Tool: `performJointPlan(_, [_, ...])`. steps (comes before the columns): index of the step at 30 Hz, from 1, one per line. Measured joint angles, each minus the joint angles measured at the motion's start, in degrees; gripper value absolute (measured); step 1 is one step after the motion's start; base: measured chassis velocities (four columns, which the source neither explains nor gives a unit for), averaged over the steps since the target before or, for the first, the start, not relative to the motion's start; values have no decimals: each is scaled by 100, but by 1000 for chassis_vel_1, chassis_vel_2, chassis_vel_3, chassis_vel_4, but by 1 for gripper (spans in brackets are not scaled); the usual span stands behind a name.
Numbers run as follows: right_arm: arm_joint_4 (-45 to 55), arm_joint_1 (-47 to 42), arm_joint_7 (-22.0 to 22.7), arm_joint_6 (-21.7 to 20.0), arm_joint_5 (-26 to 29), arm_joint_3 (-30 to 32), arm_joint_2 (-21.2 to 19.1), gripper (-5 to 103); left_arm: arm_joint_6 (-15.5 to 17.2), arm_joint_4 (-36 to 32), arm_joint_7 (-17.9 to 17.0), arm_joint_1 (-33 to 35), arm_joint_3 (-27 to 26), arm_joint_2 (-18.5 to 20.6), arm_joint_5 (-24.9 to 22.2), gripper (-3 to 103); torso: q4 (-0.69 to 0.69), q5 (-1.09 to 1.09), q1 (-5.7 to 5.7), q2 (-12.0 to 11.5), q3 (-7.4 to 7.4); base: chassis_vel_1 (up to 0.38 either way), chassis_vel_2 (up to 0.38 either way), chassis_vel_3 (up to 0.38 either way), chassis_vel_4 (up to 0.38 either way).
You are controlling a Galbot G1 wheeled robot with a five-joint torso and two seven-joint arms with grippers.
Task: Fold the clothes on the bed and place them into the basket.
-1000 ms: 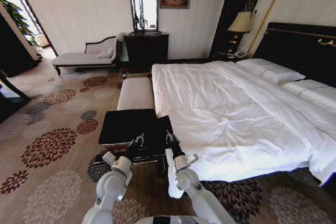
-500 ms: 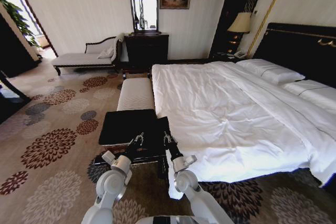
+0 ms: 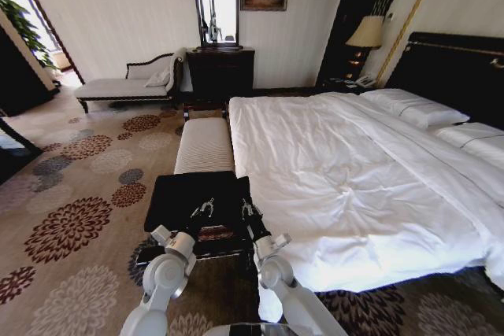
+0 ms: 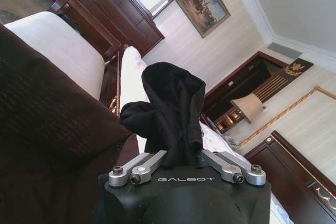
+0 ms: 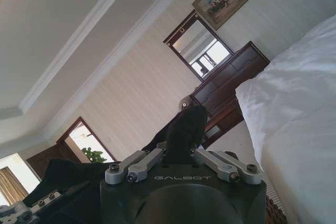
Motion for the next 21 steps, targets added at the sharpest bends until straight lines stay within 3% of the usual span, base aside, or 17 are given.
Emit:
performJointPlan(12, [-118,92,1,19,9,-30,20,9,-11,34,9,-13,-54,20,-7,9,1,0,-8,3,-2,135,142,-122,-133])
performJointPlan(21, [-246,230,5,53,10,-112,51,9,-24,40,17,6,-134,47,-7,9,2,-1,-6,2,-2,180,358,-165,-369])
